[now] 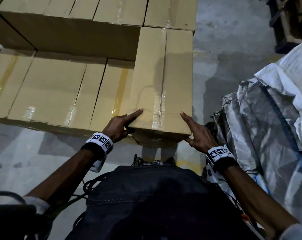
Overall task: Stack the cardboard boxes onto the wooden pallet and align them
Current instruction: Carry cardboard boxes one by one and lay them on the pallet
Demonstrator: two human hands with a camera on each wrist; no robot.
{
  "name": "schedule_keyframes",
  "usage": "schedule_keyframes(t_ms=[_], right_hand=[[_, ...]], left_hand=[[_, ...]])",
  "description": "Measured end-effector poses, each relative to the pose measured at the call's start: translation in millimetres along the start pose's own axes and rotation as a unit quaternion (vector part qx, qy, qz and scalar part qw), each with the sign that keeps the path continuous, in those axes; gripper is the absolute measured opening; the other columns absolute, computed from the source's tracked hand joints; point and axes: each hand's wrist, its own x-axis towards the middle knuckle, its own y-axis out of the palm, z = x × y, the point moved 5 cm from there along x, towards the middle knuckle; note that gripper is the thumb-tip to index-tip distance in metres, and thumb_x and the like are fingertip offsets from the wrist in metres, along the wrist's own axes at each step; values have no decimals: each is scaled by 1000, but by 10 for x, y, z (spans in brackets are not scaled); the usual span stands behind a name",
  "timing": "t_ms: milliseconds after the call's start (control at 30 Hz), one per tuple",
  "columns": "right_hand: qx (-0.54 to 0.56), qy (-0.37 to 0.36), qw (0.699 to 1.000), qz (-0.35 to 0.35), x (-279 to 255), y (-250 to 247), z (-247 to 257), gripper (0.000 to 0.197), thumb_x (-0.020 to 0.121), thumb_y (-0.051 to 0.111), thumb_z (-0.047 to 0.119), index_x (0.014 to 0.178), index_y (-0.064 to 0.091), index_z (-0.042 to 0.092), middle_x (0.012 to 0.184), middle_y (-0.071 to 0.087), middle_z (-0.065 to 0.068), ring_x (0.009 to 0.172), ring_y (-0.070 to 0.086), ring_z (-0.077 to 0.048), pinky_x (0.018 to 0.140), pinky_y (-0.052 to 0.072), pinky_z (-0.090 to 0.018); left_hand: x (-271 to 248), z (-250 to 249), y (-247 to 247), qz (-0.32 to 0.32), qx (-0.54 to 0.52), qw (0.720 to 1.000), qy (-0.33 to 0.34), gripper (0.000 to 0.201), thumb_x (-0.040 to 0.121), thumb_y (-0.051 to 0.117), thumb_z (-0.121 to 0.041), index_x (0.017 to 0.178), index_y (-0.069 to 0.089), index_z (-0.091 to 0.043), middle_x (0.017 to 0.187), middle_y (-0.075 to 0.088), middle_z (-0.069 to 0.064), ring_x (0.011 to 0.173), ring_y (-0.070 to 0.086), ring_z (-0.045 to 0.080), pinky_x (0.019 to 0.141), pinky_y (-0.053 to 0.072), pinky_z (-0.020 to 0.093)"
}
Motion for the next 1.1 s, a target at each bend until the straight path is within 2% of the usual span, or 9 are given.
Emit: schedule_keyframes(t_ms=[133,333,433,500,667,833,967,1033,1100], right_hand=[[-9,6,1000,1,9,-13,-3,125,76,87,10,161,3,47,166,35,5,116,67,-32,87,57,-39],[-3,18,1000,4,-11,1,7,127,76,86,7,161,1,49,168,29,8,116,67,-32,89,59,-43],[-4,25,1000,5,-14,-2,46,126,77,85,6,161,1,49,166,33,4,108,70,-31,83,58,-41],[-3,31,999,5,-20,-2,66,126,78,84,5,161,0,50,166,35,1,101,71,-30,80,58,-41],[-3,36,999,-3,-47,10,118,129,79,83,2,159,-3,53,167,31,1,97,71,-29,79,60,-42],[-18,34,999,-4,-47,9,160,130,78,82,-1,160,-5,52,167,33,-1,96,71,-30,76,60,-41],[-17,31,999,-3,-48,14,188,130,78,82,-1,161,-4,50,166,34,-3,97,71,-31,75,60,-41],[-18,26,999,-2,-48,11,200,130,78,82,0,161,-4,50,166,33,-2,97,71,-32,75,60,-41],[-20,25,999,0,-44,4,204,129,79,82,1,160,-5,51,167,33,-2,97,71,-32,75,59,-41]], left_hand=[[3,-7,17,-6,-6,1000,2,108,85,83,-13,160,17,-53,123,73,13,97,71,25,99,48,29],[-9,-54,35,-5,-19,1000,-6,107,86,82,-10,161,17,-50,128,70,15,104,71,28,103,49,38],[-23,-62,35,-7,-18,1000,-9,108,86,82,-10,160,16,-52,127,71,15,100,71,27,103,50,38],[-20,-70,18,-6,-17,1000,-9,106,86,82,-9,161,18,-50,129,70,15,97,71,27,106,48,39],[-40,-111,-52,2,-16,1000,-22,100,87,80,-5,162,24,-40,129,69,19,101,69,32,109,46,41],[-40,-86,-54,2,-18,999,-34,103,85,82,-6,161,24,-44,121,72,15,86,58,18,98,52,42],[-28,-13,-32,7,-14,999,-41,105,86,82,-8,160,21,-50,119,72,12,87,58,18,87,52,34],[-27,10,-22,9,-12,999,-45,106,86,81,-9,159,19,-54,121,71,12,90,62,21,87,53,36],[-24,25,-19,12,-11,999,-46,105,88,80,-10,159,17,-56,128,70,14,101,66,29,94,53,38]])
